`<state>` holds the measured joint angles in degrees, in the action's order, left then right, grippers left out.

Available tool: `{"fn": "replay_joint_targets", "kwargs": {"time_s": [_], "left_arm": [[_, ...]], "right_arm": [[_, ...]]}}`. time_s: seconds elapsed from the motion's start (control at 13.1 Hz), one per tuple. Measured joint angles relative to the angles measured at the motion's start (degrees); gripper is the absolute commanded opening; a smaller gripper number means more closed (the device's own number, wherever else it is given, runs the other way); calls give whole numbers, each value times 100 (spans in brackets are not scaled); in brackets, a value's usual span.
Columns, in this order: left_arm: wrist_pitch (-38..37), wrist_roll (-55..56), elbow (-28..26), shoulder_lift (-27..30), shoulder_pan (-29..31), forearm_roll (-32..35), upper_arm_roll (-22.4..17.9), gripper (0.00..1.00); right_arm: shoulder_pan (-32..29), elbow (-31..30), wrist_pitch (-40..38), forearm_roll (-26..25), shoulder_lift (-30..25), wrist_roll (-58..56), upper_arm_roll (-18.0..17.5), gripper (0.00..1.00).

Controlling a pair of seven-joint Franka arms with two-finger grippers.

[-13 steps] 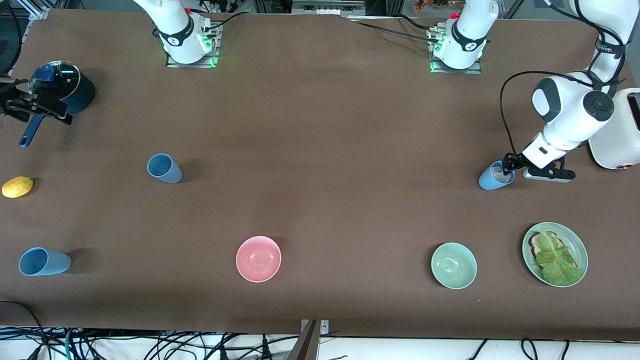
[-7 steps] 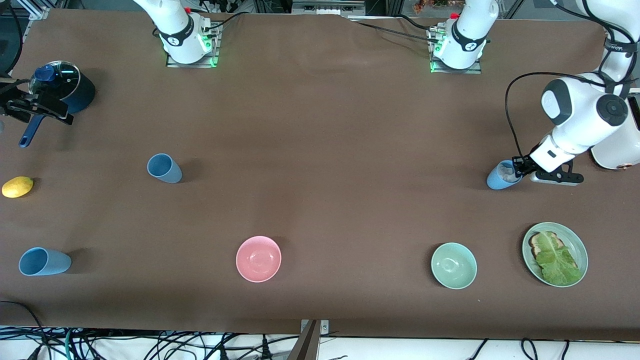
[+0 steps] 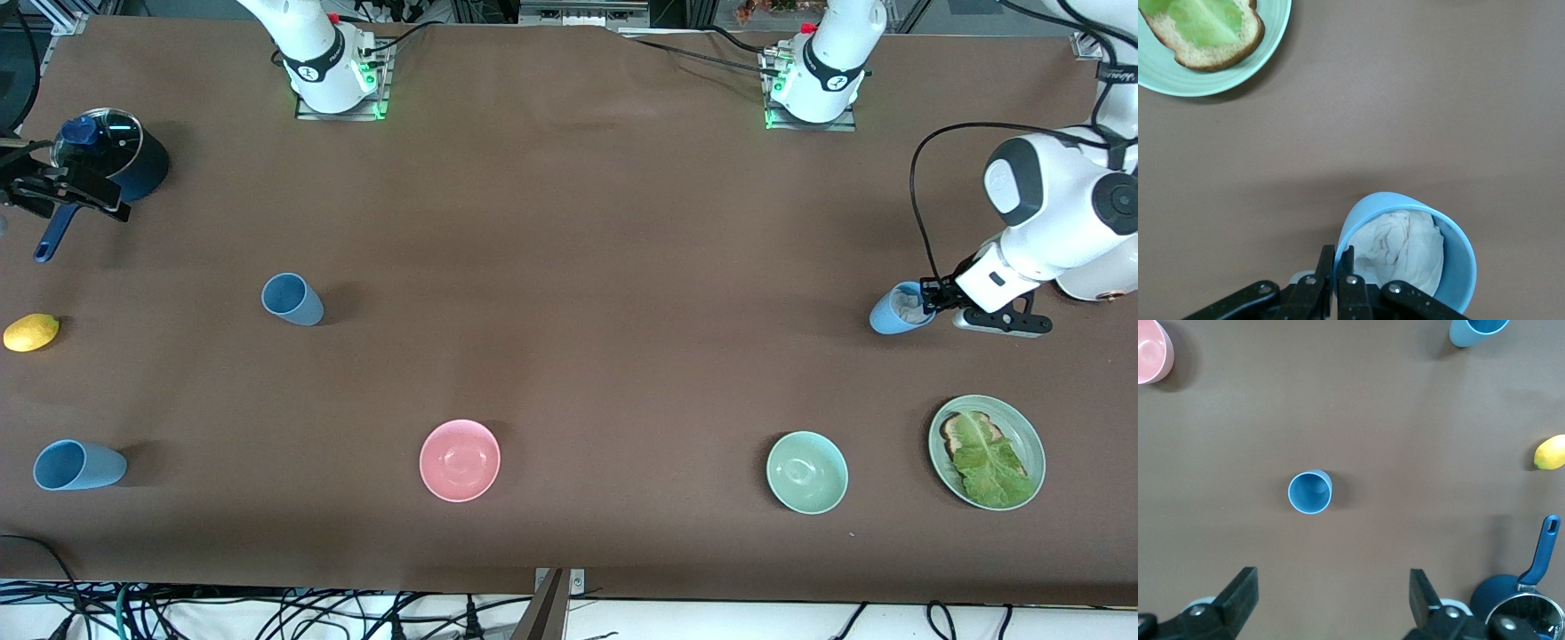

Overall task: Stack blue cups with both arms
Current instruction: 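Close the left gripper on the rim of the tissue cup, then carry the tissue cup with the left gripper to mid-table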

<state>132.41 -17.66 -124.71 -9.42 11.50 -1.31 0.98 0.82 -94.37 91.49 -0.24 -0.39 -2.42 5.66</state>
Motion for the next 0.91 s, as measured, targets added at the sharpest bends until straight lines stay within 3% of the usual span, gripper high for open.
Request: {"fn": "replay_joint_targets", "kwargs": {"time_s": [0.46, 0.91], "left_arm": [[-2070, 163, 1392, 430, 3, 0, 249, 0], [-2549, 1722, 1806, 437, -9, 0, 1377, 0]], "right_arm": [[1, 0, 1, 0, -1, -2, -10, 100], [1, 0, 2, 0, -1, -3, -9, 100]]}}
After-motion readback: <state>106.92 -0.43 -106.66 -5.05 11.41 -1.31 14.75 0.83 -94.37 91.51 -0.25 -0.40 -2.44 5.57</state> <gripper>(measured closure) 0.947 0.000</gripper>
